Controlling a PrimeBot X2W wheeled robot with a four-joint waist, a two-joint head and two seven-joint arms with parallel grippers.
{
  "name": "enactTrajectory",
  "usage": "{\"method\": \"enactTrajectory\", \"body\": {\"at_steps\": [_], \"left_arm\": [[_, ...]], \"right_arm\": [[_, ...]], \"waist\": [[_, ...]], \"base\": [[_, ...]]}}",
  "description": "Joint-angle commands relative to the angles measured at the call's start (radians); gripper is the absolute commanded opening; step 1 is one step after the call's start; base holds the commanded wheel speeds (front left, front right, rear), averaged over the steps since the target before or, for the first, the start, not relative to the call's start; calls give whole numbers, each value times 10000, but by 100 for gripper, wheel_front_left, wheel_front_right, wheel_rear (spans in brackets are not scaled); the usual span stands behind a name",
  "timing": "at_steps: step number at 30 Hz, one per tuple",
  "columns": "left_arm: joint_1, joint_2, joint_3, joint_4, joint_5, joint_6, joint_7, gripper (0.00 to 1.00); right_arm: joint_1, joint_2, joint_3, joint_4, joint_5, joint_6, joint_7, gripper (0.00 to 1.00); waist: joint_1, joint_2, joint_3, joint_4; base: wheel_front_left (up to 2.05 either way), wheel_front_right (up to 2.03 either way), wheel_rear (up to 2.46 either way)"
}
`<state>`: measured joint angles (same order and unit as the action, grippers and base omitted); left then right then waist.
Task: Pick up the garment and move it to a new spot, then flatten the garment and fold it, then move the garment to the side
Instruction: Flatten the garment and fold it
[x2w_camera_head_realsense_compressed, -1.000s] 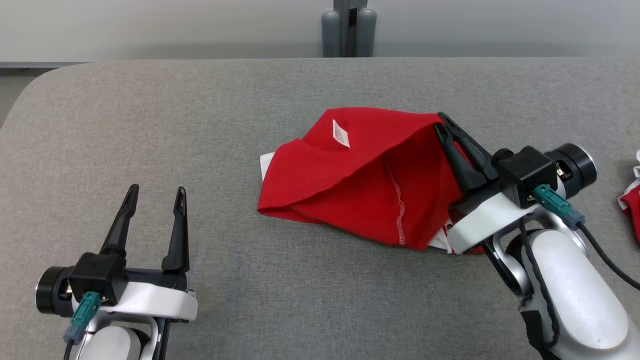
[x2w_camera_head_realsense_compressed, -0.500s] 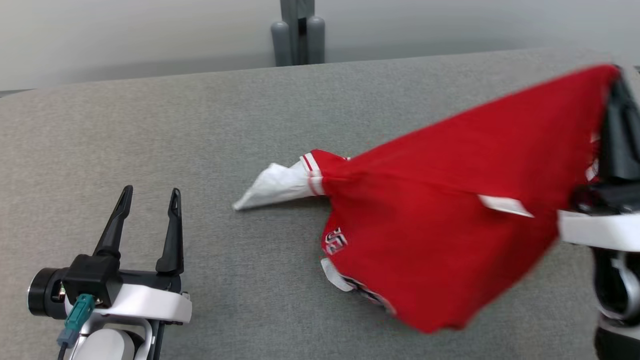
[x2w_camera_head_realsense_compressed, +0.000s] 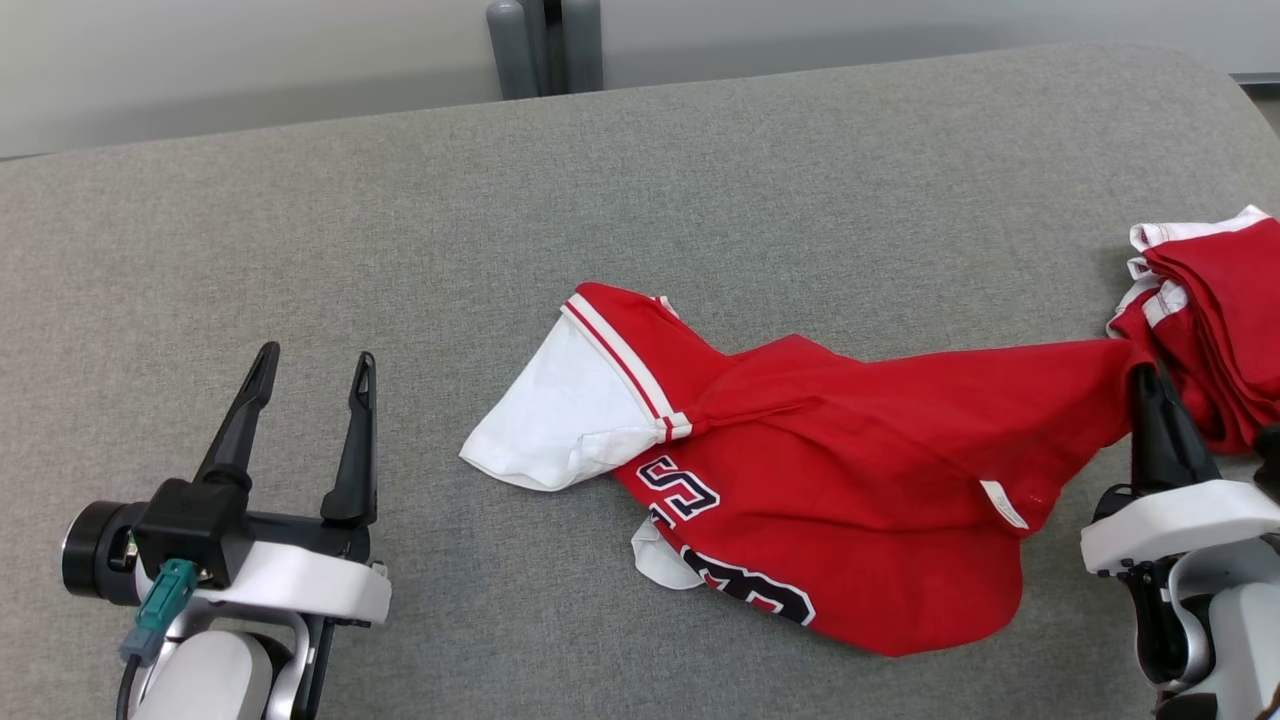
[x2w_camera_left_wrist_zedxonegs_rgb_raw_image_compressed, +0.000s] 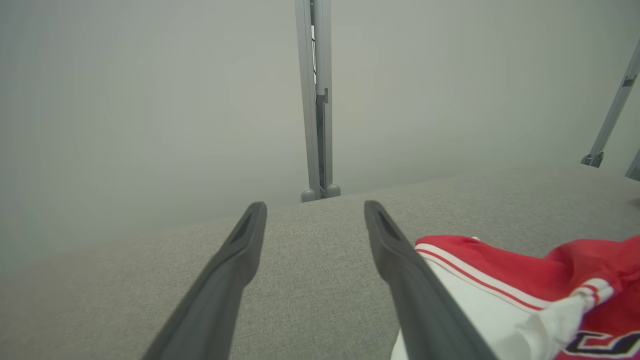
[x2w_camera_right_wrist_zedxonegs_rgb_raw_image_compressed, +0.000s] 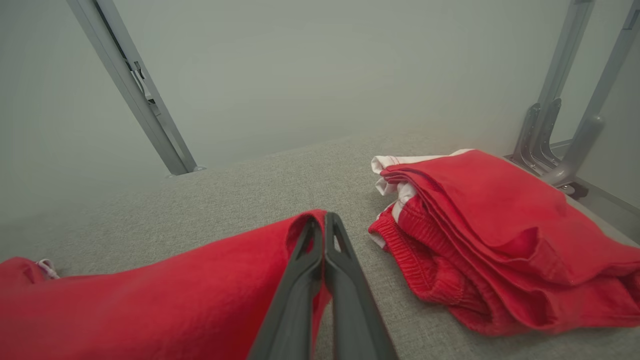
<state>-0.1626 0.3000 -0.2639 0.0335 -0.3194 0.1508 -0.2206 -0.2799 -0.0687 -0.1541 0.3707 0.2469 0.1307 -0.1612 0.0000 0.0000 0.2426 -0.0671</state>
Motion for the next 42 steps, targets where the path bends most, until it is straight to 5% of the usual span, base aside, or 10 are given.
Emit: {"method": "enactTrajectory", "body": {"at_steps": [1, 9, 17, 26, 42], "left_arm": [[-157, 37, 12, -4, -23, -16, -18, 100], [52, 25, -54, 146, -104, 32, -32, 100], [339, 113, 35, 92, -173, 191, -67, 100], [793, 238, 99, -160, -195, 463, 113, 100], [1703, 235, -94, -427, -291, 780, 406, 100]], "right_arm": [[-203, -129, 28, 322, 68, 1, -155, 100], [153, -402, -299, 1186, 339, 1, -635, 100], [1495, -110, -811, -1113, 311, 3, -792, 100], [2341, 144, 535, -4123, -182, 1, 295, 100], [3728, 158, 1046, -4651, -130, 1, 1139, 100]], "waist": [[0, 0, 10, 0], [0, 0, -242, 4], [0, 0, -593, -85], [0, 0, -1163, -22], [0, 0, -1994, 259]], "base": [[0, 0, 0], [0, 0, 0], [0, 0, 0], [0, 0, 0], [0, 0, 0]]}}
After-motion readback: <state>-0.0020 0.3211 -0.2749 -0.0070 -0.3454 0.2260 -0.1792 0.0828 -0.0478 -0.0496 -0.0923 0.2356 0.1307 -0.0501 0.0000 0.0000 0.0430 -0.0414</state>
